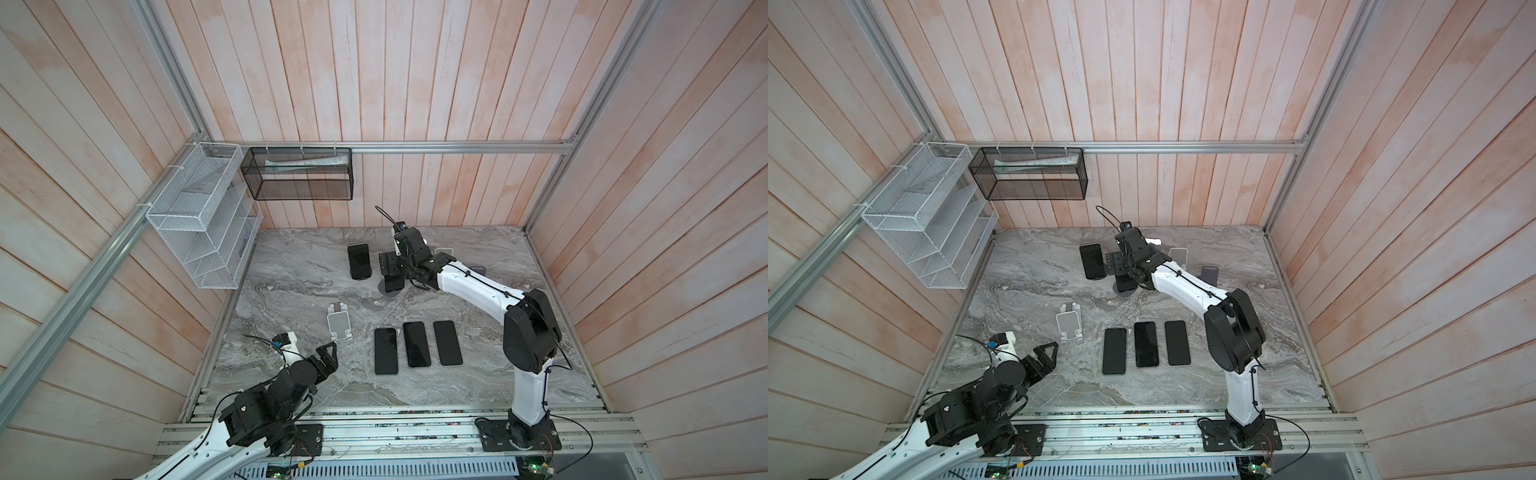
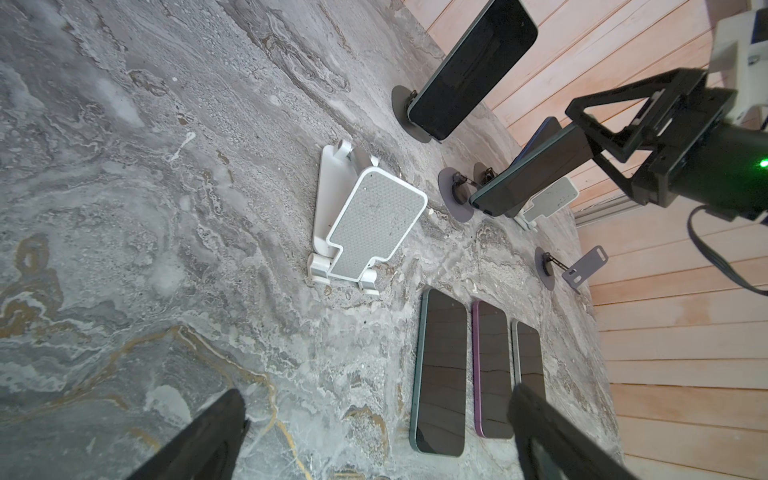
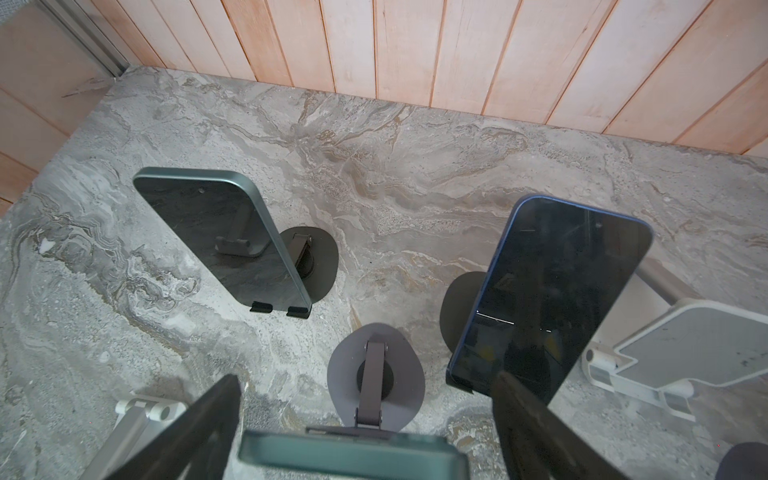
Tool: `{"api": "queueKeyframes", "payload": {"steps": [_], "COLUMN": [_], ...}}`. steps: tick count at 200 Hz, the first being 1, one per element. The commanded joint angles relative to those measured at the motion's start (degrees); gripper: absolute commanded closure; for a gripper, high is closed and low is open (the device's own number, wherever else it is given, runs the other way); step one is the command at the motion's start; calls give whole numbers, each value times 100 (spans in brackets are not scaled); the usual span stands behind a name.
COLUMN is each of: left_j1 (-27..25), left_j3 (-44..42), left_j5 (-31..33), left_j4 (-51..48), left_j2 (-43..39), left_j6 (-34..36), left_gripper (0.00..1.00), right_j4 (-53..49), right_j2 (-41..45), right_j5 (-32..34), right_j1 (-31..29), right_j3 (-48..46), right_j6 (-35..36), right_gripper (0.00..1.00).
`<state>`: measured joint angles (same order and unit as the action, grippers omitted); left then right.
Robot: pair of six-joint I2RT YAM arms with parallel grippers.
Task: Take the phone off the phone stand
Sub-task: 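Close the right gripper on the top edge of the dark standing phone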
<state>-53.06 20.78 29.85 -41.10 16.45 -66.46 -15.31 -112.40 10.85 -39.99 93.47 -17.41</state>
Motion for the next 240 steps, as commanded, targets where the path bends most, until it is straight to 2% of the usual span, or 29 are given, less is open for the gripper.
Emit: {"api": "queueKeyframes", "payload": {"steps": [1,78,125,159,240], "left_j1": [-3,2,-3,-2,-3], "left_j3": [-38,-12,14,36,417], "left_j5": [58,152,200,223,559], "left_j4": [85,76,111,99,99], "left_j2": [14,1,2,-1,-66], "left_j6": [87,125,181,221,697], "left_gripper": [0,0,0,0,0], "right_j4": [-9,-38,39,176,52], "right_j2": [-89,-228,-203,-50,507], "right_j5": [78,12,51,23,140], "right_j1": [-27,-23,-27,-27,-123], "right_j3": [11,96,44,-48,-169], "right_j6": [-34,-11,-52,4,110], "right_gripper": [7,11,20,27,31]}}
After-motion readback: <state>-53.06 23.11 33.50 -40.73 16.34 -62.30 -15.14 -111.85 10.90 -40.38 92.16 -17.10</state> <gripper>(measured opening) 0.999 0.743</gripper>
